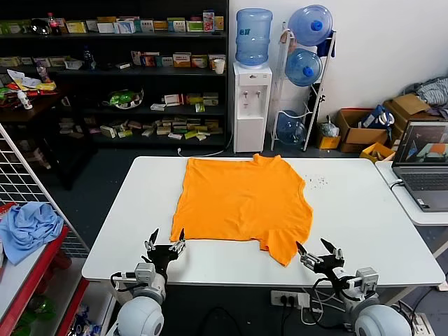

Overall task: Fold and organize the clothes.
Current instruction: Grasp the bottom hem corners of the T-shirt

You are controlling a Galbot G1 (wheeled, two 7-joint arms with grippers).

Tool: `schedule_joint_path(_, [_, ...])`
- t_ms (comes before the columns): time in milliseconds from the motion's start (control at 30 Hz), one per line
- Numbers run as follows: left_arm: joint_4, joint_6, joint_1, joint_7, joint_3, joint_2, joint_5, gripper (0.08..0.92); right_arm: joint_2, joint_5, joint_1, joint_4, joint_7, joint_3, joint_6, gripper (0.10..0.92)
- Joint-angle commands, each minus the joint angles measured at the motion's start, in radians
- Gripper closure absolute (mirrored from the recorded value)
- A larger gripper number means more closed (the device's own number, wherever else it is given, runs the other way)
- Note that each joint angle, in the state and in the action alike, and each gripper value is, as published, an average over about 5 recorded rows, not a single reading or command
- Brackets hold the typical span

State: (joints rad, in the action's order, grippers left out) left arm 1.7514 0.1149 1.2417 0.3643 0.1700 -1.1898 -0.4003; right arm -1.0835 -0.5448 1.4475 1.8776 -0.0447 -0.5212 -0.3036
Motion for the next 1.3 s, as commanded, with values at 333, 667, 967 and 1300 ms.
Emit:
schedule_joint_path(333, [-0.034,0.115,-0.057,-0.037,-0.041,0.021,0.026,0.177,-0.016,-0.025,-0.023,-0.038,0.071,0.025,-0.056,0.203])
schedule_joint_path(667, [-0.097,0.154,-0.123,-0.017,-0.048,0.015,-0.057,0.177,-0.043,-0.040,-0.080,-0.087,0.104,0.076,-0.065,0.203])
schedule_joint_path(967, [-0.123,0.173,-0.146,-0.005,-0.047,0.015,-0.085,0.177,-0.075,-0.044,-0.127,-0.127,0.123,0.109,-0.083,0.203])
schedule_joint_path(1300, [-0.144,0.183,-0.148,0.001,-0.035,0.009,-0.138,0.218,-0.107,-0.041,-0.182,-0.151,0.135,0.147,-0.082,0.259])
